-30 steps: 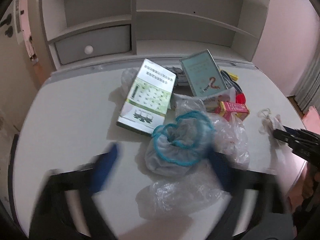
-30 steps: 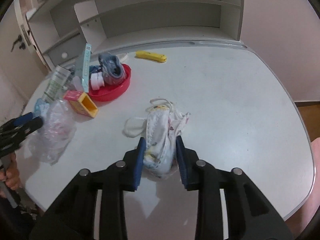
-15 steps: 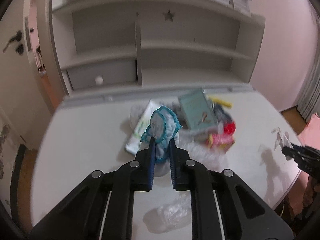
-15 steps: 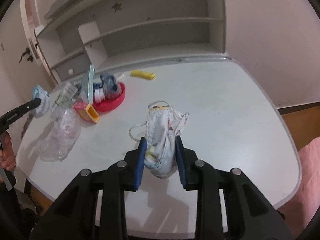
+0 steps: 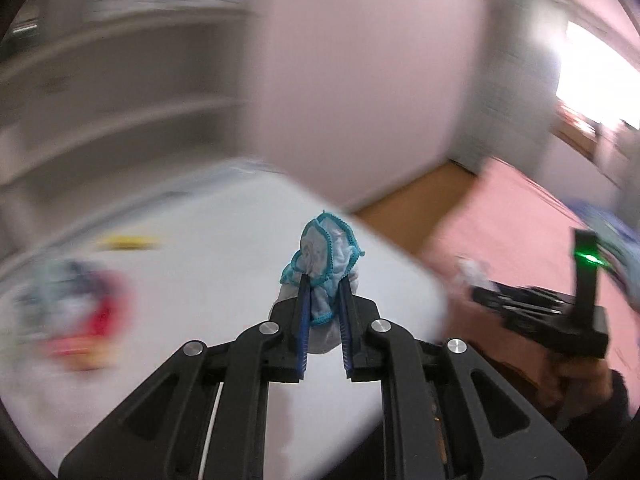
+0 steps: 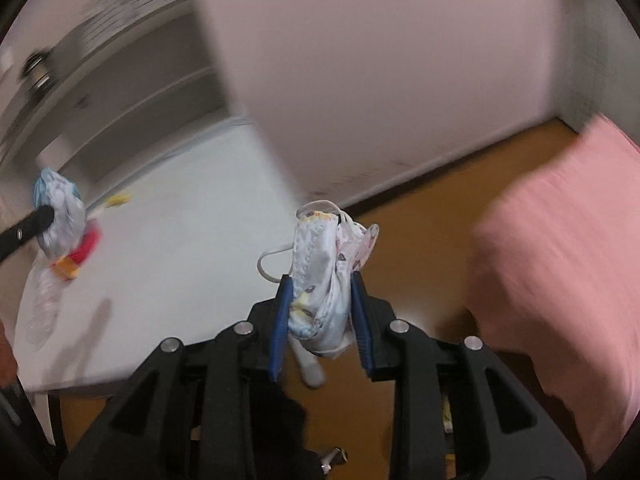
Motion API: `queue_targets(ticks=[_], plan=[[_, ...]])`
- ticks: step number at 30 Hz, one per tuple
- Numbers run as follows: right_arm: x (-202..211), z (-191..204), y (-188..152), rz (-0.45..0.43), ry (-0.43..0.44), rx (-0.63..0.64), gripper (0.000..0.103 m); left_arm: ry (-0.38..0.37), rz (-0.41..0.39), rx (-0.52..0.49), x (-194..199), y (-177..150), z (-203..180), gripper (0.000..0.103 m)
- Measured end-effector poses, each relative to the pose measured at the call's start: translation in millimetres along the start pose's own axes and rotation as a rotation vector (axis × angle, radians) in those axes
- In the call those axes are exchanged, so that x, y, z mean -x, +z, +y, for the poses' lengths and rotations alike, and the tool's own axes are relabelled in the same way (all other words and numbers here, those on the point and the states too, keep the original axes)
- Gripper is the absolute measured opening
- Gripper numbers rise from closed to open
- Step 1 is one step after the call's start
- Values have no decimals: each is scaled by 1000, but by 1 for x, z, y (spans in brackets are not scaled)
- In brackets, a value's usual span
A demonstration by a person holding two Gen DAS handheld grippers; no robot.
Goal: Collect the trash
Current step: 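Carry both items to the bin and open both tools over it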
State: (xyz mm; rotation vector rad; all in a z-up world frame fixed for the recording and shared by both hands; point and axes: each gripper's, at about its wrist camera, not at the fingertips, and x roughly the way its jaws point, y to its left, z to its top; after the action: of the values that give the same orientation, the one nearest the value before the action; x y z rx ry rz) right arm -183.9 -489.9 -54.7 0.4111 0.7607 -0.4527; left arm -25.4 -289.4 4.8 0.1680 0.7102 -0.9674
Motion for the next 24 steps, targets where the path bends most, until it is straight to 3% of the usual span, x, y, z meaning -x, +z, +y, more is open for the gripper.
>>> queue_targets(ticks=[3, 6, 11, 18, 21, 24], plan=[[7, -66, -24, 22, -94, -115, 29, -165, 80, -58, -56, -9, -74, 12], [2, -133, -55, 74, -179, -239, 29, -283, 155, -116, -109, -32, -138, 12], [-37, -220, -106, 224, -266, -418, 29, -364, 339, -166, -210, -93, -208, 12], [-102, -270, -167, 445, -256, -565, 29, -370, 544, -131, -312, -169, -229, 12], [-112, -276, -181, 478, -250, -583, 29, -347, 584, -135, -332, -182, -219, 12], [-114, -283, -186, 493, -247, -583, 30, -382, 612, -69, -344, -185, -218, 12]])
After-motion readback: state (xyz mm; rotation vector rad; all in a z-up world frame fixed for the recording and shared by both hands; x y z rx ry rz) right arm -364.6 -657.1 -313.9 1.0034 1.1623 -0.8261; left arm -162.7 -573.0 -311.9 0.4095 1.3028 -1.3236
